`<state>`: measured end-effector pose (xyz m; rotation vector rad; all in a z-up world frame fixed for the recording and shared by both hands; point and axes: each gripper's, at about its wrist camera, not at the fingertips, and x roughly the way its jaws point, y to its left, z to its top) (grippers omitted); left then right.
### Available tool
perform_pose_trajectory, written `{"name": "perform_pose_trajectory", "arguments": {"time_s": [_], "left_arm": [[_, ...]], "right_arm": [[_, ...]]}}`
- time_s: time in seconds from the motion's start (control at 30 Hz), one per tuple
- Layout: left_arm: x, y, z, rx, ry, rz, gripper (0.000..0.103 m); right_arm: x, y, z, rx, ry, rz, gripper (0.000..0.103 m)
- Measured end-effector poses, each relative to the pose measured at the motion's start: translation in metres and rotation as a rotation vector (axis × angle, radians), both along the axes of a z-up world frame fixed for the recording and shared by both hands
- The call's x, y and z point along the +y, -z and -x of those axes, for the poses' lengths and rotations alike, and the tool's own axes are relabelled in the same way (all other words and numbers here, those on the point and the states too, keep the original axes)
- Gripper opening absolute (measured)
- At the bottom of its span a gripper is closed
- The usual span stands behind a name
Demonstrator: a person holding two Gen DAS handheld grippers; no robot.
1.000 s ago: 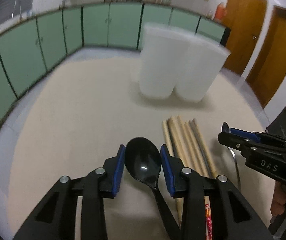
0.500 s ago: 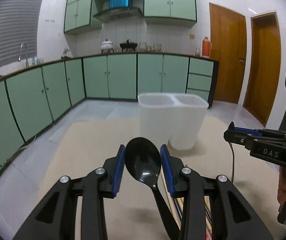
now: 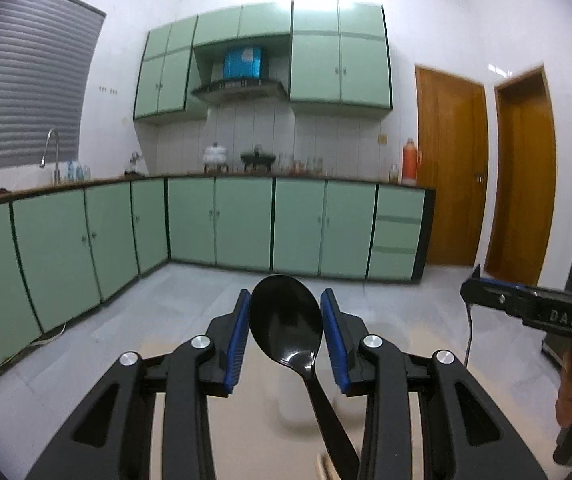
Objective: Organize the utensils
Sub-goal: 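Lift both spoons and carry them over the white utensil holder, then open both tools to drop the spoons into the holder compartments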
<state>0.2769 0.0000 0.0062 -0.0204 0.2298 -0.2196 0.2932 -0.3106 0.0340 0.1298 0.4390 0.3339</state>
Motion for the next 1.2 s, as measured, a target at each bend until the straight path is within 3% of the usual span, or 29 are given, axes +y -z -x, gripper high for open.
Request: {"name": "perform_pose_trajectory", "arguments": {"time_s": [0.17, 0.27, 0.47, 0.67, 0.87, 1.0, 1.1, 1.2], "left_arm": [[-0.013, -0.028, -0.041, -0.094, -0.005, 0.007, 0.035], [-0.02, -0.031, -0.068, -0.11, -0.011, 0.008, 0.035], [-0.033, -0.005, -0.109, -0.07, -0.029, -0.041, 0.035], [-0.034, 0.024, -0.133, -0.02, -0.03, -0.047, 0.035], [-0.035, 0.047, -0.135, 0.019, -0.016, -0.065, 0.036], [-0.026, 0.048, -0.129, 0.032, -0.023, -0.042, 0.046], [-0.018, 0.044, -0.121, 0.034, -0.03, -0.035, 0.051], [-0.011, 0.039, -0.106, 0.042, -0.038, -0.029, 0.056]], "right_arm": [[-0.002, -0.024, -0.032, -0.06, 0.024, 0.008, 0.027], [-0.001, -0.023, -0.056, -0.071, 0.053, 0.033, 0.027], [0.001, 0.003, -0.099, -0.035, 0.086, 0.038, 0.027], [0.012, 0.032, -0.116, 0.0, 0.086, 0.081, 0.027], [0.017, 0.051, -0.113, 0.04, 0.063, 0.07, 0.028], [0.019, 0.053, -0.105, 0.041, 0.063, 0.08, 0.029], [0.016, 0.048, -0.096, 0.036, 0.071, 0.071, 0.033], [0.012, 0.043, -0.08, 0.027, 0.084, 0.057, 0.044]]}}
